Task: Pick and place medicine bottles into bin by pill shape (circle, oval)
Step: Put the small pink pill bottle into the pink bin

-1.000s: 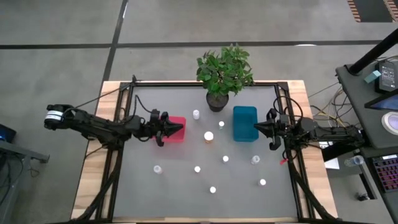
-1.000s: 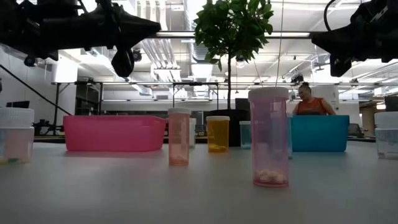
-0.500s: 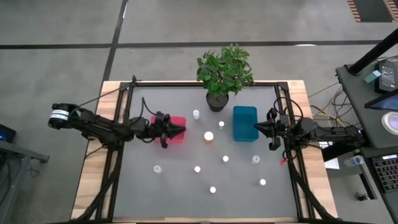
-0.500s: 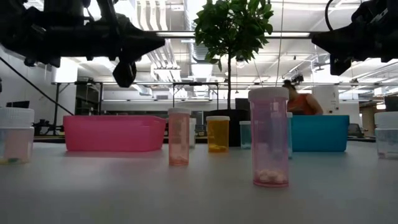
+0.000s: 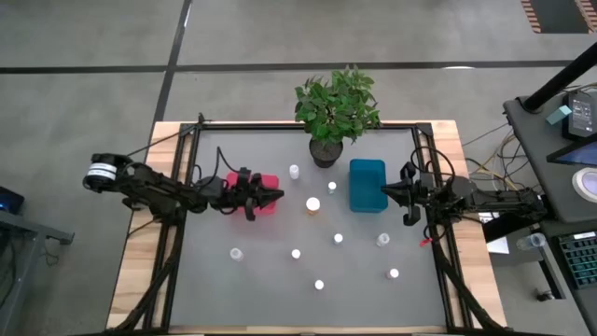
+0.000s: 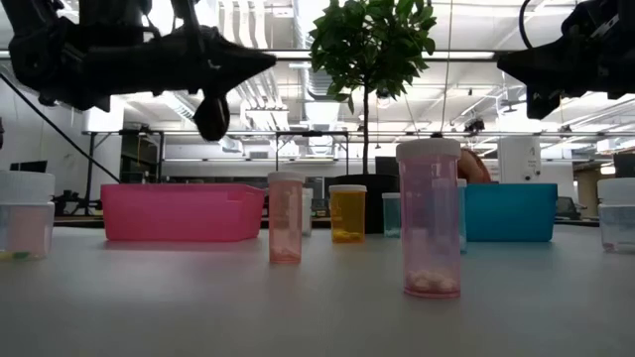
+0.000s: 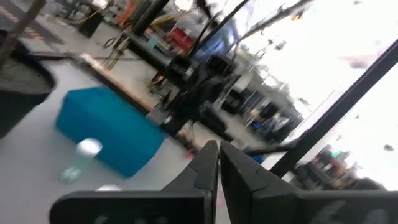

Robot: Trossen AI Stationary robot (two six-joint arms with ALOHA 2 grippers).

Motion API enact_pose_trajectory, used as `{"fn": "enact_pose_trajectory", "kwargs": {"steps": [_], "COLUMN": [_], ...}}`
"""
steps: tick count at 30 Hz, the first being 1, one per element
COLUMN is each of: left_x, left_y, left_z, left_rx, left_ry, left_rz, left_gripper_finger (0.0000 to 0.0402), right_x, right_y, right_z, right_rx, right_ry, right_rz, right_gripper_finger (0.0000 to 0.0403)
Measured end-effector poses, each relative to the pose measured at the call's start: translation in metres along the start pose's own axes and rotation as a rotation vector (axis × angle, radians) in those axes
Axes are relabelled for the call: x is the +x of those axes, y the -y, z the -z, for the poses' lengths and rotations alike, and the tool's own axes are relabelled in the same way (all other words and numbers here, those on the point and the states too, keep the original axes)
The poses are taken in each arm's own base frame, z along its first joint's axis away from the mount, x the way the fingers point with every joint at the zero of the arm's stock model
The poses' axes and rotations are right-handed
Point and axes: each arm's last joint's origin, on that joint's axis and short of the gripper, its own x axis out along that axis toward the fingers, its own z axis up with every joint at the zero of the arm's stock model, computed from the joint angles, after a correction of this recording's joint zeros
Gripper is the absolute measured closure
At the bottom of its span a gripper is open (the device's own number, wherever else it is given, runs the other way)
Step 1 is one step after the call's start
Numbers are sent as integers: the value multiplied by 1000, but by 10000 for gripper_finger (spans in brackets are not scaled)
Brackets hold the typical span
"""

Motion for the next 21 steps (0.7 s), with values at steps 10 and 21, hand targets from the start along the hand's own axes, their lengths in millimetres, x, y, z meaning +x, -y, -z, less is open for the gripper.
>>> {"fn": "enact_pose_trajectory", "kwargs": {"steps": [10,21], "left_x": [23,35], "left_y": [20,59], "left_z": [-15,-20], "left_rx": [-37,44], "left_ry": [9,-52], "left_rz": [148,396], "left_gripper_finger": [402,402], "right_x": [0,0], "right_y": [0,0], "right_z": [0,0], "right_rx": [6,54], "right_ry": [0,0], "right_rz": [0,-1], "right_gripper_finger": [385,385]}}
